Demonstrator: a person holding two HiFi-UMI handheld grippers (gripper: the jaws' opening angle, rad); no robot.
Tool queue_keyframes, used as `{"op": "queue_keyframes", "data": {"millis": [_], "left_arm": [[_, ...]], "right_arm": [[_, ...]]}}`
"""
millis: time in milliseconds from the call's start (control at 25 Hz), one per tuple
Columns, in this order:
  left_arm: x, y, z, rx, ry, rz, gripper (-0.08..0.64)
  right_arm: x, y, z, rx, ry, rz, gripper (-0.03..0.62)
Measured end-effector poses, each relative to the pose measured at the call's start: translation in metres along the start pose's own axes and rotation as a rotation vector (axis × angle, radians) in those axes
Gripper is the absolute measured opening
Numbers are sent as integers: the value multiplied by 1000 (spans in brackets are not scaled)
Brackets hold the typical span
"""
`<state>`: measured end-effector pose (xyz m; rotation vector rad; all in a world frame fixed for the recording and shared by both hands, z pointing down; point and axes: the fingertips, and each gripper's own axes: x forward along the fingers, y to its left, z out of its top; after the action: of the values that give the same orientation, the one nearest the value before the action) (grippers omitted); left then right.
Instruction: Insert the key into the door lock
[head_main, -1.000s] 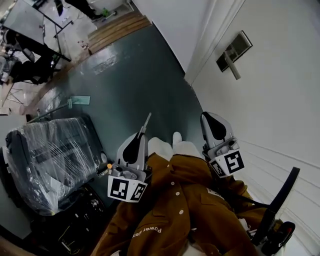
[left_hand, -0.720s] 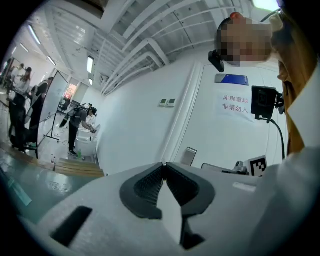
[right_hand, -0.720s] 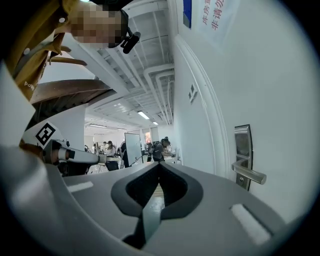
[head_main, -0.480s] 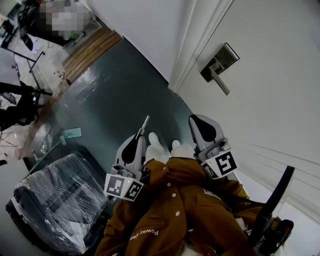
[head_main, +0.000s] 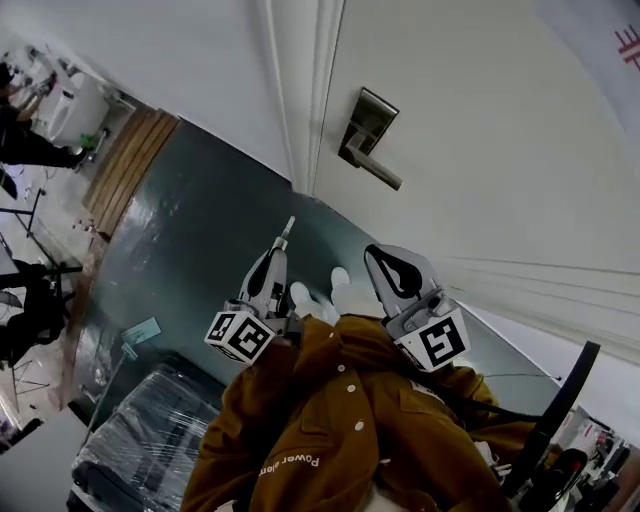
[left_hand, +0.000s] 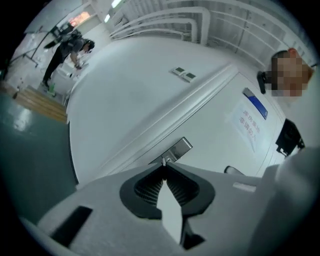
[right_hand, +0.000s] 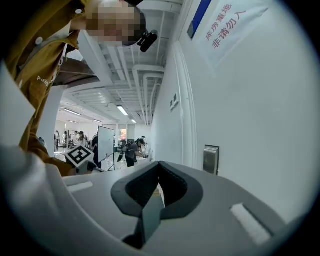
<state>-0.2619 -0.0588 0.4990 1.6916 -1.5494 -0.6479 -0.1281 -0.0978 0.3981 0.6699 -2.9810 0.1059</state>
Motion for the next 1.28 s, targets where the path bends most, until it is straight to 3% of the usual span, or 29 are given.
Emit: {"op": "queue_keyframes", "data": {"millis": [120, 240, 360, 440, 600, 800, 1280], "left_arm": [[27, 14, -15, -169, 31, -41, 25], [60, 13, -33, -325, 102, -15, 24], [120, -1, -49, -527, 118, -122, 25], [145, -1, -57, -582, 140, -155, 25], [166, -1, -62, -596, 184, -164, 25], [185, -2, -57, -591, 171, -168, 25], [210, -3, -44, -597, 151, -157, 25]], "right_arm": [[-11, -7, 6, 13, -29, -70, 5], [-27, -18, 23, 29, -46, -119, 5], [-32, -43, 28, 47, -84, -165, 5], [-38, -50, 28, 54, -88, -196, 6], [-52, -49, 34, 63, -95, -245, 5], [-64, -53, 26, 80, -75, -275, 5], [-60, -61, 30, 77, -69, -261, 5]]}}
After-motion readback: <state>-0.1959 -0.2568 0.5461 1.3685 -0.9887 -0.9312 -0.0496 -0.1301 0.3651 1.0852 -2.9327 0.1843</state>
